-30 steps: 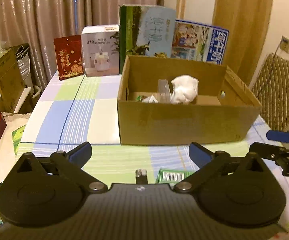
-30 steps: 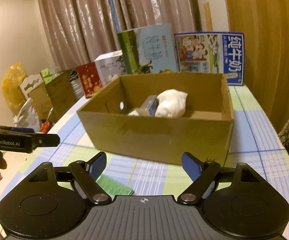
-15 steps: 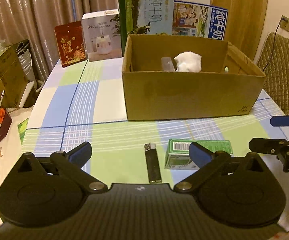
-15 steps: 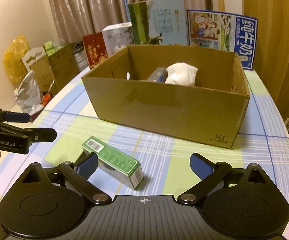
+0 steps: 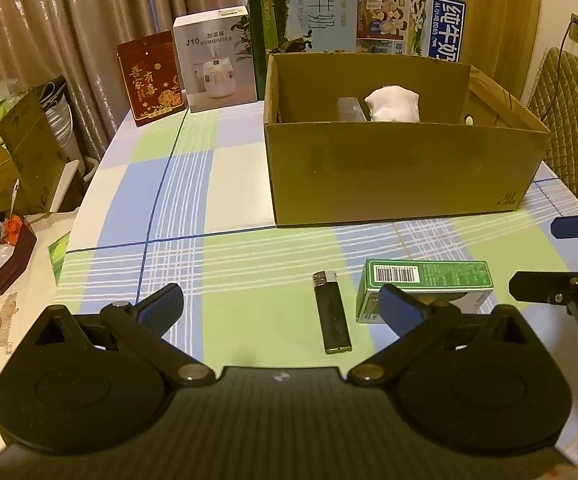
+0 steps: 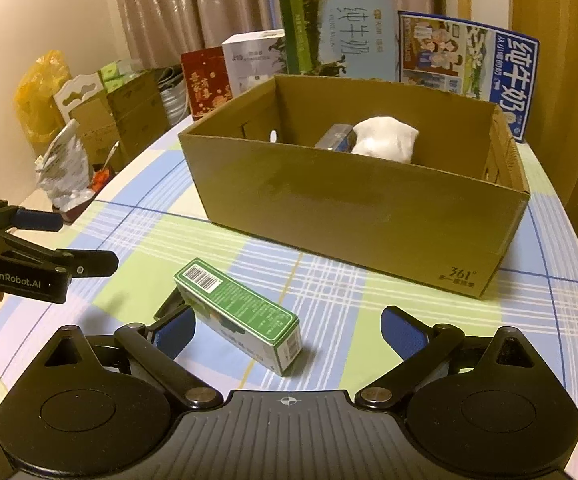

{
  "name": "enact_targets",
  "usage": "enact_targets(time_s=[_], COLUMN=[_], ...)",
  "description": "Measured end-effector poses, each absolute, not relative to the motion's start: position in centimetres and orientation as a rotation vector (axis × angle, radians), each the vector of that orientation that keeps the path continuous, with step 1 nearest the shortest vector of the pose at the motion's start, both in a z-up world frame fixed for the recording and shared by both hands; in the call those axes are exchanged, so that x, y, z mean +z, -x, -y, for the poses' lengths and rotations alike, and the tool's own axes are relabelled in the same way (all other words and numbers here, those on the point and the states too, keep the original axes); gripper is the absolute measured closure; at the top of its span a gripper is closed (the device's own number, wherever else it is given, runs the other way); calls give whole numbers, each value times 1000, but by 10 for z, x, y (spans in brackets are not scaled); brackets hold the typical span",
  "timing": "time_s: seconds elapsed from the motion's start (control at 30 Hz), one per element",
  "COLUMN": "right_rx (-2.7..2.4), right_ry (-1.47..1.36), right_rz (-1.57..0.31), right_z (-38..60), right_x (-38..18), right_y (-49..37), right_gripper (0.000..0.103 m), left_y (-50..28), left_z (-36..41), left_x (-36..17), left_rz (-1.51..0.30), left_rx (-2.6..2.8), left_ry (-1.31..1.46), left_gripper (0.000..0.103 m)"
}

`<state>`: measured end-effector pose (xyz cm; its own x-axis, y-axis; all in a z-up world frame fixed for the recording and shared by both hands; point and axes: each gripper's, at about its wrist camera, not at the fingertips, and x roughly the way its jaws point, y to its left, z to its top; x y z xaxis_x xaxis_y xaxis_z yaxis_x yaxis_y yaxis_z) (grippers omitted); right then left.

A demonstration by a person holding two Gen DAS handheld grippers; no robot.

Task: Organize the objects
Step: 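Move both tools back toward the lighter and green medicine box, then grasp the green medicine box with the right gripper while the left grasps the black lighter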

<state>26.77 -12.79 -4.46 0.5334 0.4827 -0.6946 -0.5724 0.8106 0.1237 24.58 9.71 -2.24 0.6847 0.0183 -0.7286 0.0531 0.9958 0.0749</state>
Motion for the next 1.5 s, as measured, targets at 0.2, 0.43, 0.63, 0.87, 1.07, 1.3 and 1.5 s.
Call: enact_targets(time_s=[0.2, 0.43, 0.63, 0.87, 1.07, 1.3, 1.5], right_rx=[672, 770, 834, 833, 833, 805, 678], right_ry=[184, 312, 409, 426, 431, 396, 385], right_rz=[-779, -777, -802, -843, -899, -934, -967], right_z=[117, 96, 79, 68, 61, 61, 78], right_x=[-48, -59, -78, -90, -102, -99, -95], right_y=[-270, -274, -283, -302, -311, -310, -306], right_gripper=[6, 7, 13, 28, 48, 76, 76], left_y=[-248, -254, -262, -271, -279, -280, -281], left_z=[-102, -106, -112, -114, -113, -112, -106], left_x=[-27, -34, -41, -45, -53, -58, -62], left_rz=[-848, -890, -909, -921, -942, -953, -956], left_rx=[-21, -42, -46, -60, -70, -77, -103], left_ry=[-88, -93, -117, -109, -111, -113, -109], left_gripper=[1, 1, 1, 2, 2, 2, 5])
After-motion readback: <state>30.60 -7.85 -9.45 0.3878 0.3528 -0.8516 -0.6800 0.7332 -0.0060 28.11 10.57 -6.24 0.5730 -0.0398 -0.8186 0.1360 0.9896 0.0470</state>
